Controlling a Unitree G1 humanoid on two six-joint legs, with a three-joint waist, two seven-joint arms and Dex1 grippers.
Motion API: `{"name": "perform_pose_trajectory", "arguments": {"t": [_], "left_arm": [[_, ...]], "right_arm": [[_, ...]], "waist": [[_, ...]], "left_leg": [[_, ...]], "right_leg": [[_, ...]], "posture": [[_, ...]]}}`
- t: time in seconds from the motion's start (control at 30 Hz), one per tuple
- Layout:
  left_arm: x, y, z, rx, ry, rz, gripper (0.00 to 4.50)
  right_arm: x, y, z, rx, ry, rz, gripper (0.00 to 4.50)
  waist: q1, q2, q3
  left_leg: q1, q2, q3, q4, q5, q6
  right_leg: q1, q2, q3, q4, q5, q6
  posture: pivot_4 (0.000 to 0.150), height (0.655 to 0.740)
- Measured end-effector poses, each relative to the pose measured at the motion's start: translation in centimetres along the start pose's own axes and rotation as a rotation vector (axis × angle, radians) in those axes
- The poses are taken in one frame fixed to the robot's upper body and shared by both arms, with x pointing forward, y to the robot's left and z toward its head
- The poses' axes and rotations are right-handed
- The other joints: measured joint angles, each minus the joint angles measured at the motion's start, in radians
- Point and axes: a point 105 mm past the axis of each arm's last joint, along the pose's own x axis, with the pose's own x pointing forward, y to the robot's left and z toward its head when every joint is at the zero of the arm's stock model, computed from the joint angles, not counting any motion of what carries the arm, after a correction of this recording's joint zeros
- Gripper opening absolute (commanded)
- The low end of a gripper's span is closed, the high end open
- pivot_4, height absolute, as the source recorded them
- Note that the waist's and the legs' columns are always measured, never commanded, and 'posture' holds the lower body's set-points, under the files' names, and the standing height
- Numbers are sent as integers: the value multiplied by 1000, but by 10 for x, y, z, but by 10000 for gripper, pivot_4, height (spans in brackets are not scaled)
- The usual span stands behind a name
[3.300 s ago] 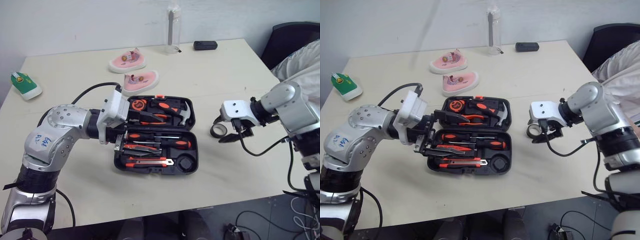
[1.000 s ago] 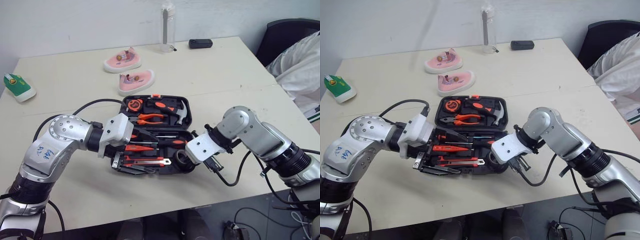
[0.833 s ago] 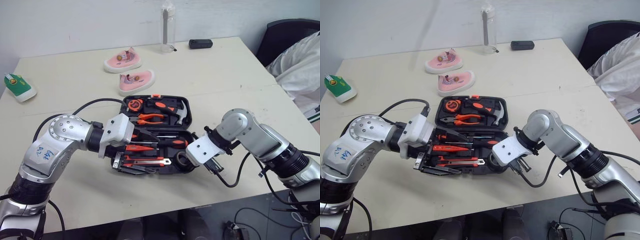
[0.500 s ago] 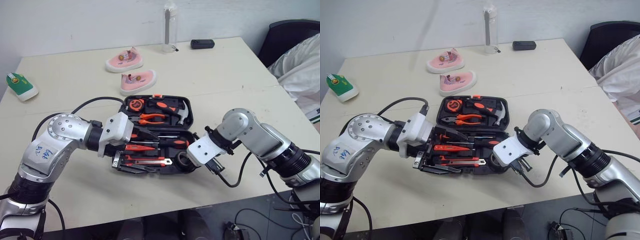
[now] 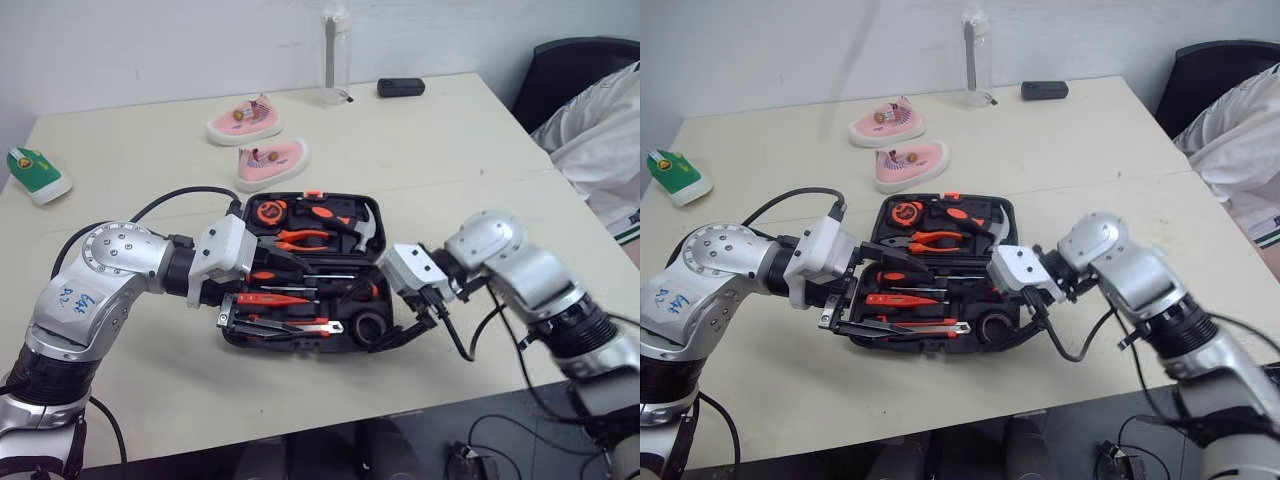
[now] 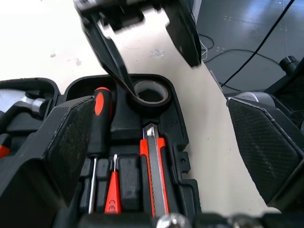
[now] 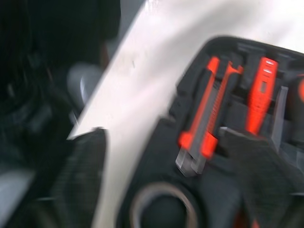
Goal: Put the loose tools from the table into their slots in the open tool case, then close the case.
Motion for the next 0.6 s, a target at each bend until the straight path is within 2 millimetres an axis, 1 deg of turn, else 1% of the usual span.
{"name": "perform_pose_trajectory", "arguments": {"t": [0.13, 0.17, 0.27, 0.37, 0.47, 0.53, 0.6], "left_arm": [[0, -1, -4, -21, 1, 5, 45000], [0, -1, -4, -21, 2, 7, 45000], [0, -4, -4, -20, 7, 8, 45000], [-1, -4, -4, -19, 13, 9, 45000], [-1, -4, -4, -20, 13, 9, 45000], [-1, -4, -4, -20, 13, 9, 45000], [-1, -4, -4, -19, 13, 9, 45000]], "right_arm": [[4, -2, -12, 66, -108, -75, 3950], [6, -3, -14, 77, -122, -86, 653], [8, -3, -21, 99, -170, -131, 653], [9, -3, -27, 108, -162, -143, 653], [8, -5, -36, 112, -118, -168, 653], [6, -7, -47, 128, -69, -190, 653], [5, -10, -51, 110, -24, -197, 653]], "waist": [[0, 0, 0], [0, 0, 0], [0, 0, 0], [0, 0, 0], [0, 0, 0], [0, 0, 0], [-1, 0, 0]], "left_leg": [[0, 0, 0, 2, 0, 0], [0, 0, 0, 2, 0, 0], [0, 0, 0, 1, 0, 0], [0, 0, 0, 1, 0, 0], [0, -1, 0, 1, 0, 0], [0, -1, 0, 1, 0, 0], [0, -1, 1, 1, 0, 0]], "right_leg": [[0, -1, 0, 2, 0, 0], [0, 0, 0, 2, 0, 0], [0, 0, 0, 2, 0, 0], [0, 0, 0, 2, 0, 0], [0, 0, 0, 2, 0, 0], [0, 0, 0, 2, 0, 0], [0, 0, 0, 2, 0, 0]], "posture": [[1500, 7269], [1500, 7269], [1500, 7269], [1500, 7269], [1500, 7269], [1500, 7269], [1500, 7269]]}}
